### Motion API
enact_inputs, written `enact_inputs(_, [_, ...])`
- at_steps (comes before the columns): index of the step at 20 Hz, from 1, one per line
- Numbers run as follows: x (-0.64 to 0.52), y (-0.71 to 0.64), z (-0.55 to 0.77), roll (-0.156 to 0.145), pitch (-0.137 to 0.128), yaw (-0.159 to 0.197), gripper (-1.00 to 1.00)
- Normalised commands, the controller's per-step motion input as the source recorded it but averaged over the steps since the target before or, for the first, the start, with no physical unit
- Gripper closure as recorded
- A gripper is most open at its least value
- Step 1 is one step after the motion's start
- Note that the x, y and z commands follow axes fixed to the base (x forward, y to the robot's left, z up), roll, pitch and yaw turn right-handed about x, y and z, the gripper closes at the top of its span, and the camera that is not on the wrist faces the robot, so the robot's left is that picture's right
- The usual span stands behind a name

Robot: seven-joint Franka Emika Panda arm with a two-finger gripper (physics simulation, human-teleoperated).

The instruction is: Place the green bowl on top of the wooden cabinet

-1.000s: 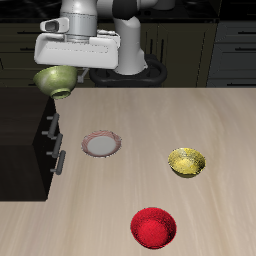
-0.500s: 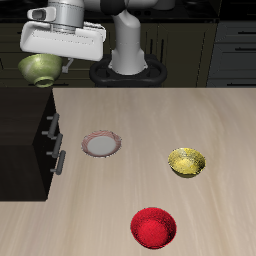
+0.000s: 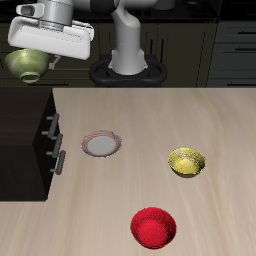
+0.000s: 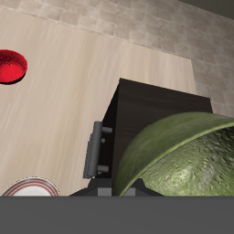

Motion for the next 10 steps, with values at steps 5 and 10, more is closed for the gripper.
enact_inputs(5, [-0.04,-0.16,0.00,-0.028,0.001,-0.006,1.00])
enact_inputs(10, [-0.05,-0.20,-0.01,-0.032,-0.001,-0.006,1.00])
